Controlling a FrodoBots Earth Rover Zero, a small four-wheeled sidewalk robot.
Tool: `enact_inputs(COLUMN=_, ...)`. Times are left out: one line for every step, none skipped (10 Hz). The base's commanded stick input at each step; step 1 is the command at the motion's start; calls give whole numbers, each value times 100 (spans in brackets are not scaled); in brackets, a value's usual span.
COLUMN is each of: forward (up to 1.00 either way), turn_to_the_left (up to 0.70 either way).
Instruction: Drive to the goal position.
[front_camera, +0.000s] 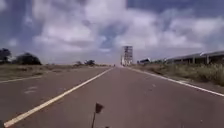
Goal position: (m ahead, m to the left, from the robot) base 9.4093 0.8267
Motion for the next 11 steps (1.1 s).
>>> enact_inputs(forward=100, turn_to_the_left=0)
enact_inputs(forward=100, turn_to_the_left=0)
enact_inputs(forward=100, turn_to_the_left=0)
enact_inputs(forward=100, turn_to_the_left=0)
enact_inputs(forward=100, turn_to_the_left=0)
enact_inputs(forward=100, turn_to_the_left=0)
enact_inputs(forward=100, turn_to_the_left=0)
enact_inputs(forward=100, turn_to_the_left=0)
enact_inputs(forward=100, turn_to_the_left=0)
enact_inputs(forward=100, turn_to_the_left=0)
enact_inputs(forward=100, turn_to_the_left=0)
